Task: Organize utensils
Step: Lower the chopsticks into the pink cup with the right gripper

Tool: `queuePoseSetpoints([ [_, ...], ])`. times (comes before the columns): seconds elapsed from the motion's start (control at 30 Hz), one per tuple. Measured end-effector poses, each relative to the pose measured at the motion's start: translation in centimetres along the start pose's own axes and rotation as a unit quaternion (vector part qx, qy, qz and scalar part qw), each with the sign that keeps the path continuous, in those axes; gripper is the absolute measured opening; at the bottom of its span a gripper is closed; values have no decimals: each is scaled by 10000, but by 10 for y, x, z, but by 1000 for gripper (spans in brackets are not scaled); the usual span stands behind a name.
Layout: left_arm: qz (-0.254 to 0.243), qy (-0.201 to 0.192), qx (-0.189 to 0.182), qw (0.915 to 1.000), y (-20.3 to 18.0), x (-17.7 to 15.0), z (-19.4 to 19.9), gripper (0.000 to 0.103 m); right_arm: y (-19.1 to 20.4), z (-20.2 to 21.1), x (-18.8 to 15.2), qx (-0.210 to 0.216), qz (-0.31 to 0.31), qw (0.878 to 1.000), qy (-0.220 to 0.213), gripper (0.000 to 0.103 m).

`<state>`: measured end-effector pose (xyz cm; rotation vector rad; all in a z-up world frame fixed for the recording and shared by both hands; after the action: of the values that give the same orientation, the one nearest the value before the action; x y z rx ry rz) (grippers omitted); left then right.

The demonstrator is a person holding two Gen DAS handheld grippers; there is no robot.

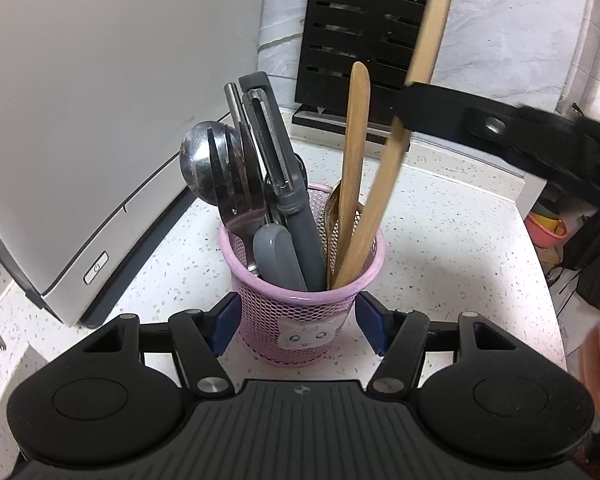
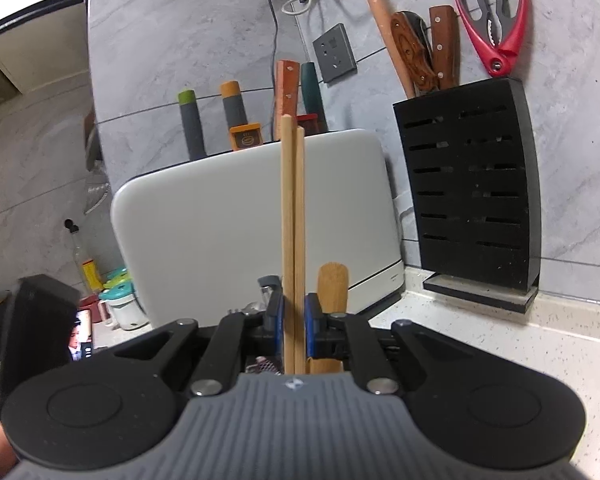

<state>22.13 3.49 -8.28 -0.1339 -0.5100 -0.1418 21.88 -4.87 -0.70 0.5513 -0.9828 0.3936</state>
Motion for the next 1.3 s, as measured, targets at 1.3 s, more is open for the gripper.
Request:
queuePoseSetpoints([
  [1.3,480,-120,-316,9983,-2,-5,22,49,-1,-26,45,-415,107,9971,632,18],
])
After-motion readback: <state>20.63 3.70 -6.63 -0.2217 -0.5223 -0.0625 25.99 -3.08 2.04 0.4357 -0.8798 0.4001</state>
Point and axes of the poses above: each gripper's, at about its wrist camera, not at the fingertips, and z roughly against the way its jaws point, y to its left, x to its top, the point moved 8 cm from there along -z, roughly the way its jaws point, and after that the axes turned 14 degrees about y, right-handed, at the moved point
